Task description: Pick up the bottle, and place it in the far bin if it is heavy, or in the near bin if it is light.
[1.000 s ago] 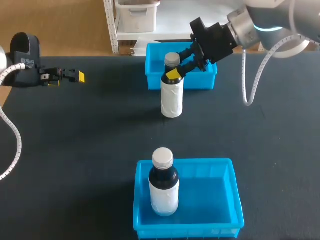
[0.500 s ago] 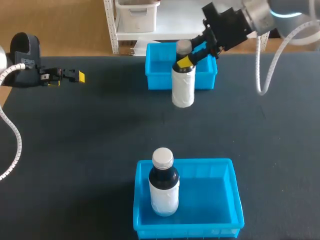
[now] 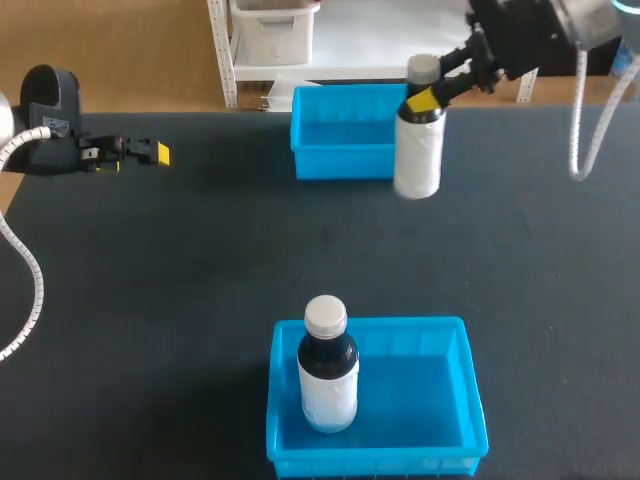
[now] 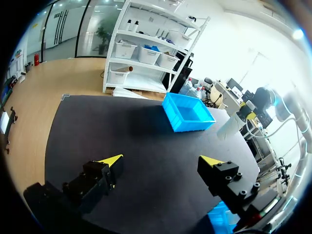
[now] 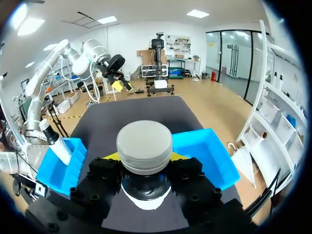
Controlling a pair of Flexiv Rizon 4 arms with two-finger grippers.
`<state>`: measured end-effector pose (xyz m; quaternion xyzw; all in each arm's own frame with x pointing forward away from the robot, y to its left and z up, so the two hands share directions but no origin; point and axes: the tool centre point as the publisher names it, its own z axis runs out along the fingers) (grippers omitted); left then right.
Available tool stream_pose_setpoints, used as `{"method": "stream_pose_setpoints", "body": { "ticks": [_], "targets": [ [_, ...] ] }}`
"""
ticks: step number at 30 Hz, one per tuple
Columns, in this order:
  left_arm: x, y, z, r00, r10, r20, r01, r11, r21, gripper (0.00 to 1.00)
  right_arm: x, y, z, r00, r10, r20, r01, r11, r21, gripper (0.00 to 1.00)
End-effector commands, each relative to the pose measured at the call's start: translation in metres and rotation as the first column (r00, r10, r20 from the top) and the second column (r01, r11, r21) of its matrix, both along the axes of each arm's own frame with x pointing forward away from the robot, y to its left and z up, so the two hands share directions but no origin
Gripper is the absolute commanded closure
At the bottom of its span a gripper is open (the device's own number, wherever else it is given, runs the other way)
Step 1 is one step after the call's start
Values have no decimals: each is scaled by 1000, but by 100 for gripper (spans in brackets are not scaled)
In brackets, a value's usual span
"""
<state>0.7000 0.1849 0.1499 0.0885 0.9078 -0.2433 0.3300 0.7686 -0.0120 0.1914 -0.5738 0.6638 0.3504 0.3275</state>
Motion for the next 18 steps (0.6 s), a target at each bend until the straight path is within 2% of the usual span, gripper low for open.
{"method": "stream_pose_setpoints", "body": {
  "ticks": [1,10,18],
  "targets": [
    [0,0,0,1000,0,0,0,1000,0,0,0,-23,9,999,-46,10,46,999,4,63],
    [0,0,0,1000,0,0,0,1000,0,0,37,-39,36,994,-90,60,91,996,-18,63],
    [0,0,0,1000,0,0,0,1000,0,0,71,-20,58,992,-66,110,69,997,-21,64]
  ]
}}
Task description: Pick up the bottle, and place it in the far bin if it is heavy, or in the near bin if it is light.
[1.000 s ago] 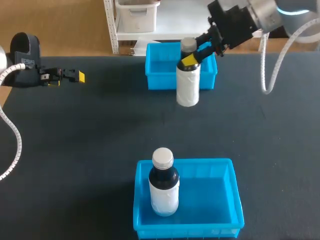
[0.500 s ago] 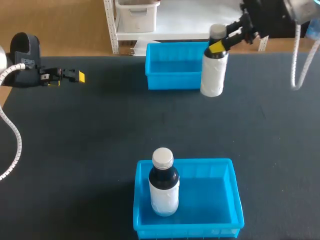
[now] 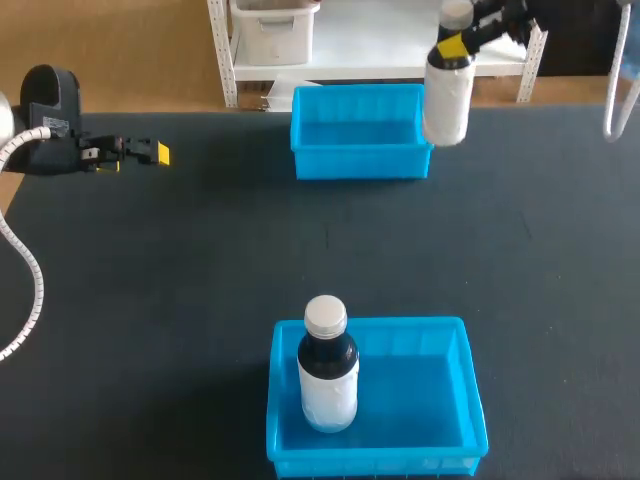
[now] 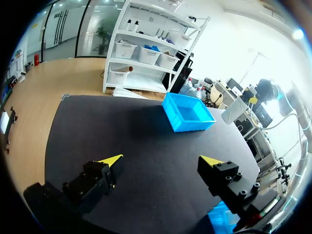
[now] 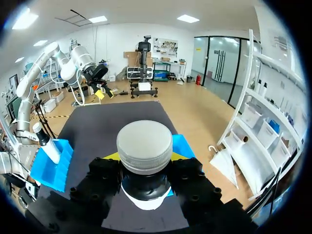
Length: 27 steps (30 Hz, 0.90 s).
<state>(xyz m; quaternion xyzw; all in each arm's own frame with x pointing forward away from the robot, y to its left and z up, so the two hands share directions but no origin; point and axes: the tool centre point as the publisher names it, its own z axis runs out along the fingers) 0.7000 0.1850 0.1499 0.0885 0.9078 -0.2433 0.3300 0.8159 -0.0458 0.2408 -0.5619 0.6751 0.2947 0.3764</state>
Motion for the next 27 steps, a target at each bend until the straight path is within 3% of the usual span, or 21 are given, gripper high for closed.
{"method": "stream_pose_setpoints", "body": {
  "ticks": [1,10,27],
  "targets": [
    [0,0,0,1000,0,0,0,1000,0,0,28,18,10,999,38,2,-38,999,-7,64],
    [0,0,0,1000,0,0,0,1000,0,0,62,62,12,995,102,22,-102,995,5,64],
    [0,0,0,1000,0,0,0,1000,0,0,90,125,-39,979,201,-15,-201,979,39,63]
  ]
}}
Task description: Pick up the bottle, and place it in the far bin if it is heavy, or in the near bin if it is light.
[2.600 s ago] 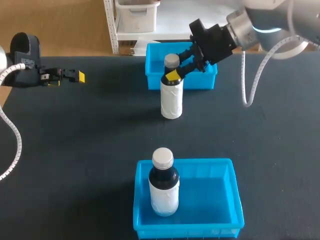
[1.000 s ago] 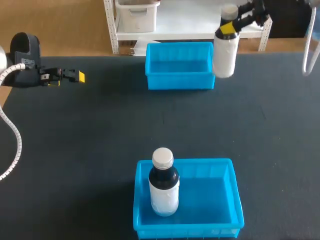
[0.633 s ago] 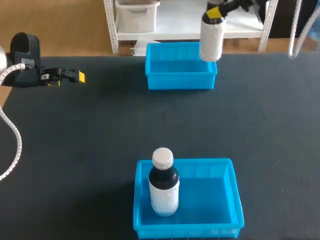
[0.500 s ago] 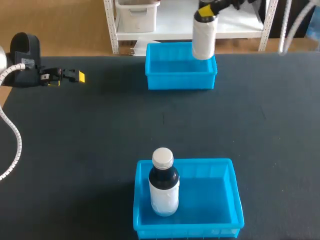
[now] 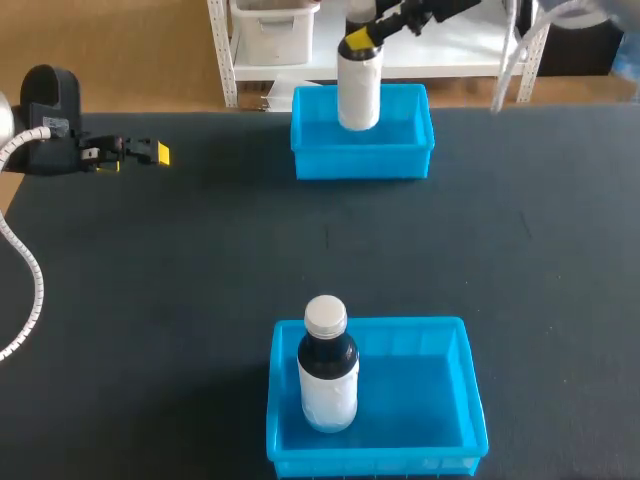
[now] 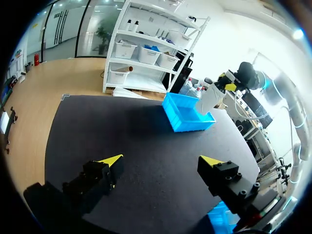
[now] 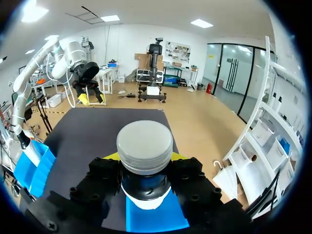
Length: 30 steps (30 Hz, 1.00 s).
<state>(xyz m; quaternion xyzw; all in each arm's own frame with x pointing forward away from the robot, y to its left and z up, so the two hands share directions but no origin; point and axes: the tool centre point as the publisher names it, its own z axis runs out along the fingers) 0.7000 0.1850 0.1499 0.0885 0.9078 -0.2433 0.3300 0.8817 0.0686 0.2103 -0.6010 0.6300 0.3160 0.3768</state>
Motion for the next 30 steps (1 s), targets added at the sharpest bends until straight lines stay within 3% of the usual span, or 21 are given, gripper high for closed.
{"method": "stream_pose_setpoints", "body": {
  "ticks": [1,13,30],
  "targets": [
    [0,0,0,1000,0,0,0,1000,0,0,25,13,-12,995,88,-55,-87,996,12,63],
    [0,0,0,1000,0,0,0,1000,0,0,25,42,-41,988,135,-73,-133,991,33,61],
    [0,0,0,1000,0,0,0,1000,0,0,27,45,-73,984,136,-112,-133,990,35,58]
  ]
}}
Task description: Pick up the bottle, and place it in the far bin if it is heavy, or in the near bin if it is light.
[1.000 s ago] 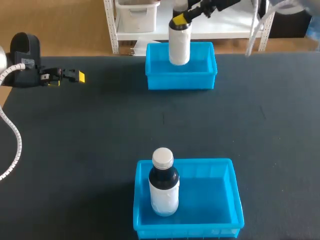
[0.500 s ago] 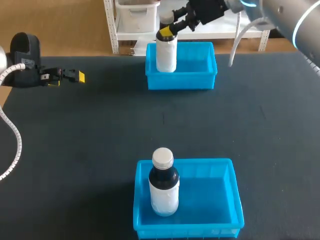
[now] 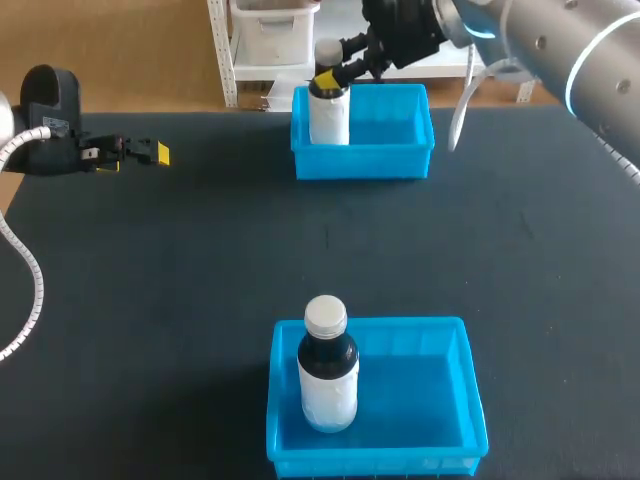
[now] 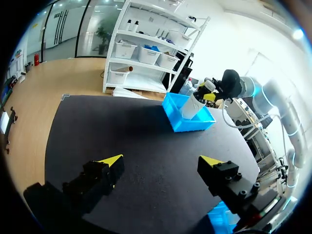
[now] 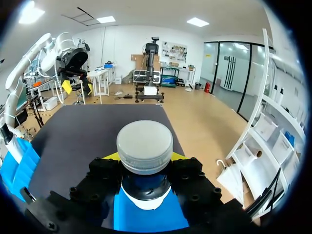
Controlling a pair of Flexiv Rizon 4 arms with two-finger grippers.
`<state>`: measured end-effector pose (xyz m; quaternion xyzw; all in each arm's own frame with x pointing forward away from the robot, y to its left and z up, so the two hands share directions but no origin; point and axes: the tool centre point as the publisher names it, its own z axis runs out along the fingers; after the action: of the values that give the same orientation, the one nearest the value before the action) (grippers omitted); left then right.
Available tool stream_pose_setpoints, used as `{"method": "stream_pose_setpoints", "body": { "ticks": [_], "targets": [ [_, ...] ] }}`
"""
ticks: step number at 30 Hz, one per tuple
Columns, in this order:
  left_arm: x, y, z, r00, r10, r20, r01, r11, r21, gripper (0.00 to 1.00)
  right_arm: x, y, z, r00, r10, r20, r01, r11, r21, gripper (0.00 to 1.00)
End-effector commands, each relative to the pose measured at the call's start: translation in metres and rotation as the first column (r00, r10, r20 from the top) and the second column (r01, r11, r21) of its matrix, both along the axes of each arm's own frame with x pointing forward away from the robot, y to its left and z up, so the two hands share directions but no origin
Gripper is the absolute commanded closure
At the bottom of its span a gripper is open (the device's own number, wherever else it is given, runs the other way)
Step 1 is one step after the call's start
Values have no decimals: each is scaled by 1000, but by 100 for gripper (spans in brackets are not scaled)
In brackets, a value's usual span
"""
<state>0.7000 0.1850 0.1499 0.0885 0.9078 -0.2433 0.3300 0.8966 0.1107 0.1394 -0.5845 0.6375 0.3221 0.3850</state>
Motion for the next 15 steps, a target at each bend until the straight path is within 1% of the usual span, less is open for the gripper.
{"method": "stream_pose_setpoints", "body": {
  "ticks": [1,9,14,15],
  "targets": [
    [0,0,0,1000,0,0,0,1000,0,0,12,2,-4,981,165,-102,-165,986,14,57],
    [0,0,0,1000,0,0,0,1000,0,0,15,-2,-13,982,147,-115,-146,989,13,55],
    [0,0,0,1000,0,0,0,1000,0,0,16,-3,-16,983,141,-121,-141,990,11,50],
    [0,0,0,1000,0,0,0,1000,0,0,16,-3,-17,983,139,-123,-139,990,12,47]
  ]
}}
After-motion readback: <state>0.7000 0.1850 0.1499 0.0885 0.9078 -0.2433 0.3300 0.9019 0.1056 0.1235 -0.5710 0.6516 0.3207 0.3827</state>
